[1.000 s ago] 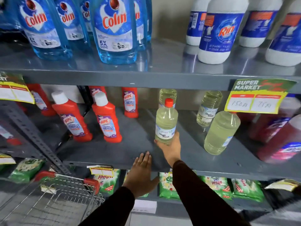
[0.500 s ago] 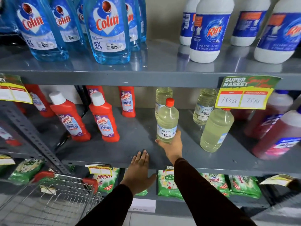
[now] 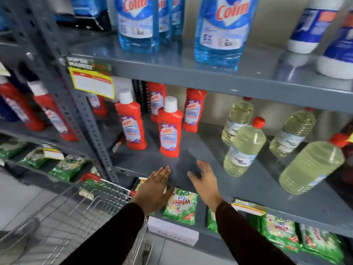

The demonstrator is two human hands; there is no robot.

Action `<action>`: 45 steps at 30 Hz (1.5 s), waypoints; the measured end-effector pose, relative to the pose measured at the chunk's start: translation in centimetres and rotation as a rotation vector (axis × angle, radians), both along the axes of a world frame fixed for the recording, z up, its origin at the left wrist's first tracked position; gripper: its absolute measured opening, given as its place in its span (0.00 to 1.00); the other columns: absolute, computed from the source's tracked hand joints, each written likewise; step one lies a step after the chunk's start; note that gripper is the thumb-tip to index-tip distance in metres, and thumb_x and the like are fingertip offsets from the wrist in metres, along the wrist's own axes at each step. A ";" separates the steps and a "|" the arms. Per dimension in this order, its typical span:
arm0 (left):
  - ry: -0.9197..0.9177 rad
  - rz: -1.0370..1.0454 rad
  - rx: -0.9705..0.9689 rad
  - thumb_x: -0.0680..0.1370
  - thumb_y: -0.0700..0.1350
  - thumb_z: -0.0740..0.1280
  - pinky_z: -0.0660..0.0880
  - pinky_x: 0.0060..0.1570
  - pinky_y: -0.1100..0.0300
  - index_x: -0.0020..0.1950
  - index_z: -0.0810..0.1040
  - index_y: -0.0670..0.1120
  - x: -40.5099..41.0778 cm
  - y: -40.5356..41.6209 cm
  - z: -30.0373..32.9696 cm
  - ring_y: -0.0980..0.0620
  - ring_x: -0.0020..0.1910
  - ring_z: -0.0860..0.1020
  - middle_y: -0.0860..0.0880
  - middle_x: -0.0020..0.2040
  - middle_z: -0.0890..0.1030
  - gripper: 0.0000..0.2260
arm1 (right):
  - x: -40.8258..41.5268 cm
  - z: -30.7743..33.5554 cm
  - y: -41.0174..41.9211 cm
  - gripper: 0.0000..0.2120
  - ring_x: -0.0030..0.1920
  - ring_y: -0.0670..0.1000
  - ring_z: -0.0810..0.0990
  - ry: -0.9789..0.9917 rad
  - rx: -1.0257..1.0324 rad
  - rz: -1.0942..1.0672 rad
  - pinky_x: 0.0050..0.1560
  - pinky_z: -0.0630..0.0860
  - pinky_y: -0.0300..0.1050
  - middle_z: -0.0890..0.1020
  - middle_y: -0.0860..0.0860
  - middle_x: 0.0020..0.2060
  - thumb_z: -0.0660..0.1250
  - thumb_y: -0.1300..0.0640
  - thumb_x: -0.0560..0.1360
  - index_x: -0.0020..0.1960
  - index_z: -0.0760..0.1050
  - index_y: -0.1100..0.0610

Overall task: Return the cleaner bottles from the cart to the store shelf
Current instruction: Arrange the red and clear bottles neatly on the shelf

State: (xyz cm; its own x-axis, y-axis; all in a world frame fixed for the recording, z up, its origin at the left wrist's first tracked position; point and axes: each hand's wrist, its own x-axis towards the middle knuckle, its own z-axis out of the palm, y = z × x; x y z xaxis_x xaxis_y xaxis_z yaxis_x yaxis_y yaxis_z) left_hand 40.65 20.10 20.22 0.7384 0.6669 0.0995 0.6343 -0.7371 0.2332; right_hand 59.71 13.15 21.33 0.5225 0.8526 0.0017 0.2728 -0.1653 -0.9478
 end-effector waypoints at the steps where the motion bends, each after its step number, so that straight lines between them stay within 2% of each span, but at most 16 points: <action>1: -0.003 0.019 -0.006 0.80 0.54 0.57 0.49 0.76 0.55 0.78 0.54 0.41 -1.0 0.7 -0.1 0.48 0.78 0.54 0.45 0.79 0.56 0.30 | -0.7 0.4 1.8 0.25 0.58 0.36 0.75 0.017 -0.007 0.077 0.61 0.71 0.31 0.76 0.41 0.59 0.72 0.63 0.74 0.68 0.68 0.58; 2: -0.020 0.036 -0.014 0.80 0.54 0.58 0.50 0.76 0.55 0.78 0.54 0.41 -1.6 1.1 -0.3 0.48 0.78 0.54 0.45 0.79 0.57 0.30 | -1.0 0.7 3.3 0.26 0.56 0.30 0.74 0.032 -0.003 0.127 0.58 0.69 0.25 0.74 0.37 0.58 0.73 0.64 0.74 0.68 0.67 0.56; 3: -0.042 0.052 -0.026 0.80 0.54 0.58 0.50 0.77 0.54 0.78 0.55 0.42 -2.3 1.7 -0.5 0.48 0.78 0.54 0.46 0.79 0.57 0.30 | -1.4 0.7 4.9 0.28 0.56 0.29 0.74 0.036 -0.004 0.153 0.59 0.69 0.25 0.74 0.37 0.59 0.74 0.66 0.73 0.69 0.66 0.56; 5: -0.060 0.072 -0.050 0.79 0.55 0.59 0.49 0.77 0.55 0.78 0.54 0.43 -2.7 2.2 -0.8 0.50 0.78 0.54 0.47 0.79 0.57 0.31 | -1.7 0.6 7.4 0.32 0.61 0.41 0.75 0.033 0.005 0.153 0.63 0.71 0.37 0.76 0.46 0.61 0.75 0.68 0.70 0.70 0.66 0.61; 7: -0.065 0.099 -0.054 0.78 0.58 0.56 0.48 0.77 0.56 0.78 0.52 0.44 -2.7 2.5 -1.3 0.51 0.78 0.53 0.49 0.79 0.56 0.33 | -2.7 0.6 9.9 0.31 0.59 0.50 0.78 0.062 0.012 0.132 0.62 0.75 0.47 0.79 0.53 0.59 0.77 0.69 0.68 0.67 0.68 0.63; 8: -0.062 0.107 -0.057 0.78 0.60 0.55 0.47 0.77 0.56 0.78 0.52 0.44 -2.6 2.4 -1.4 0.52 0.78 0.52 0.49 0.79 0.55 0.34 | -3.0 0.6 10.8 0.31 0.57 0.51 0.79 0.091 0.008 0.111 0.61 0.77 0.48 0.80 0.55 0.58 0.78 0.68 0.67 0.66 0.69 0.63; 12: -0.065 0.126 -0.038 0.76 0.64 0.49 0.45 0.76 0.56 0.78 0.52 0.44 -2.6 2.3 -1.6 0.51 0.78 0.52 0.49 0.80 0.55 0.36 | -3.1 0.3 12.5 0.27 0.51 0.48 0.81 0.087 -0.002 0.070 0.46 0.79 0.30 0.82 0.49 0.52 0.79 0.65 0.67 0.62 0.74 0.61; 16: -0.081 0.136 -0.056 0.75 0.67 0.47 0.46 0.77 0.54 0.78 0.53 0.44 -1.6 1.9 -1.6 0.49 0.78 0.52 0.49 0.79 0.56 0.38 | -1.6 0.0 11.8 0.28 0.54 0.51 0.81 0.097 -0.047 0.055 0.56 0.77 0.45 0.82 0.51 0.54 0.78 0.65 0.68 0.65 0.73 0.62; 23: -0.116 0.151 -0.090 0.75 0.67 0.47 0.46 0.77 0.54 0.78 0.54 0.46 -1.3 1.6 -1.3 0.49 0.78 0.51 0.51 0.79 0.57 0.37 | 1.4 -0.3 9.1 0.29 0.55 0.52 0.81 0.067 -0.046 -0.023 0.57 0.77 0.47 0.83 0.55 0.58 0.79 0.62 0.67 0.65 0.73 0.60; 27: -0.108 0.154 -0.096 0.77 0.66 0.48 0.44 0.77 0.55 0.78 0.53 0.47 -1.3 1.3 -1.0 0.50 0.79 0.50 0.52 0.79 0.55 0.35 | 1.8 -0.5 8.8 0.30 0.61 0.58 0.80 0.072 -0.060 -0.007 0.66 0.76 0.58 0.82 0.58 0.61 0.79 0.63 0.68 0.67 0.72 0.61; 33: -0.103 0.158 -0.101 0.77 0.66 0.47 0.44 0.77 0.54 0.79 0.51 0.48 -1.3 1.1 -0.8 0.51 0.79 0.48 0.53 0.80 0.54 0.35 | 1.7 -0.4 8.9 0.31 0.62 0.57 0.79 0.102 -0.073 0.008 0.67 0.75 0.60 0.81 0.56 0.62 0.79 0.61 0.68 0.67 0.71 0.58; 37: -0.066 0.115 -0.072 0.78 0.66 0.46 0.44 0.77 0.56 0.79 0.49 0.49 -2.2 1.2 -0.9 0.53 0.78 0.47 0.54 0.80 0.51 0.34 | 1.0 0.4 8.2 0.34 0.61 0.53 0.79 0.096 -0.060 -0.004 0.65 0.75 0.54 0.80 0.53 0.61 0.79 0.62 0.68 0.69 0.68 0.59; 39: -0.062 0.125 -0.036 0.79 0.63 0.49 0.45 0.77 0.57 0.79 0.51 0.48 -3.8 2.1 -0.9 0.53 0.78 0.50 0.52 0.80 0.54 0.32 | -0.1 0.8 7.1 0.29 0.59 0.53 0.79 0.125 0.002 -0.181 0.59 0.75 0.50 0.79 0.53 0.57 0.78 0.60 0.69 0.65 0.69 0.61; 41: -0.057 0.156 -0.018 0.81 0.60 0.51 0.45 0.76 0.56 0.78 0.53 0.45 -6.0 3.4 -0.9 0.51 0.78 0.51 0.49 0.79 0.56 0.30 | -2.0 0.6 5.0 0.18 0.52 0.56 0.80 0.117 0.019 -0.498 0.52 0.71 0.48 0.79 0.53 0.50 0.75 0.57 0.72 0.55 0.69 0.58; 42: -0.051 0.171 -0.017 0.81 0.59 0.51 0.45 0.76 0.55 0.78 0.53 0.44 -7.1 4.1 -0.9 0.50 0.78 0.52 0.48 0.79 0.56 0.30 | -2.8 0.2 4.1 0.14 0.50 0.58 0.80 0.127 0.042 -0.555 0.50 0.72 0.49 0.80 0.54 0.47 0.73 0.57 0.74 0.52 0.70 0.57; 45: -0.051 0.211 -0.020 0.81 0.59 0.51 0.48 0.77 0.54 0.78 0.54 0.42 -9.6 5.9 -0.7 0.49 0.78 0.53 0.46 0.79 0.57 0.30 | -5.4 -0.4 4.2 0.07 0.46 0.57 0.83 0.057 0.015 -0.262 0.49 0.80 0.47 0.83 0.53 0.42 0.73 0.61 0.74 0.50 0.76 0.59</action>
